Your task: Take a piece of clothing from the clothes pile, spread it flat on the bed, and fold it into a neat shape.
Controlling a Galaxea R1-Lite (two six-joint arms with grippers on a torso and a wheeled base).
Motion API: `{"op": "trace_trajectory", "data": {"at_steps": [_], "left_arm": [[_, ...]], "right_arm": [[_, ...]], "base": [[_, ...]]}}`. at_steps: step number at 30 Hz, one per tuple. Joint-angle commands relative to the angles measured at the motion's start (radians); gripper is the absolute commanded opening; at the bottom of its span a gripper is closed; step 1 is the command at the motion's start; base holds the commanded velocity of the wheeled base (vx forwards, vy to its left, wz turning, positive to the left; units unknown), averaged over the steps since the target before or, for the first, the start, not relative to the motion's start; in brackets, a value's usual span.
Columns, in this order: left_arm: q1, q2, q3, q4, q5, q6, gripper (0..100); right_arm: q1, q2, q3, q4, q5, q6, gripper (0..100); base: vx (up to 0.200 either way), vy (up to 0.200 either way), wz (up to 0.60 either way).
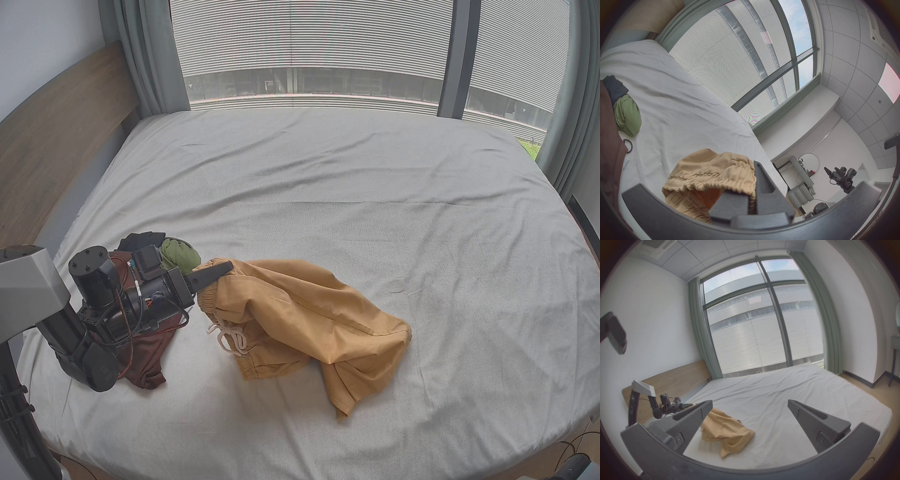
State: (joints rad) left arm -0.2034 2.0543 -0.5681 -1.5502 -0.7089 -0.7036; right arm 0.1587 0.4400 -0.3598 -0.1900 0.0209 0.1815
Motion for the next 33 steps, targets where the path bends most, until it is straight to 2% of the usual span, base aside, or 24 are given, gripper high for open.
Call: {"op": "trace_trajectory", "data": {"at_steps": [1, 6, 10, 13, 21, 25, 28, 33], "left_arm": [[-0.001, 0.003, -0.033, -0.001, 0.039, 0.009, 0], [0.001, 0.006, -0.047, -0.001, 0.054, 0.009, 0], [0.001, 0.012, -0.056, -0.002, 0.069, 0.010, 0], [0.001, 0.012, -0.058, -0.001, 0.068, 0.009, 0], [0.001, 0.043, -0.059, -0.002, 0.069, 0.012, 0], [0.001, 0.046, -0.059, -0.002, 0.069, 0.015, 0], [0.002, 0.053, -0.061, -0.002, 0.071, 0.023, 0], [0.002, 0.072, -0.070, -0.002, 0.074, 0.030, 0]], "right_arm": [[0.156, 0.528, -0.231, -0.089, 0.077, 0.096, 100], [0.151, 0.646, -0.237, -0.163, 0.123, 0.108, 100], [0.147, 0.758, -0.179, -0.272, 0.168, 0.151, 100], [0.145, 0.801, -0.160, -0.319, 0.169, 0.154, 100], [0.133, 1.033, -0.090, -0.562, 0.169, 0.213, 100], [0.120, 1.077, -0.077, -0.598, 0.179, 0.230, 100], [0.062, 1.134, -0.062, -0.620, 0.255, 0.236, 100], [0.007, 1.181, -0.054, -0.620, 0.335, 0.270, 100]], "base": [[0.000, 0.000, 0.00], [0.000, 0.000, 0.00], [0.000, 0.000, 0.00], [0.000, 0.000, 0.00], [0.000, 0.000, 0.00], [0.000, 0.000, 0.00], [0.000, 0.000, 0.00], [0.000, 0.000, 0.00]]}}
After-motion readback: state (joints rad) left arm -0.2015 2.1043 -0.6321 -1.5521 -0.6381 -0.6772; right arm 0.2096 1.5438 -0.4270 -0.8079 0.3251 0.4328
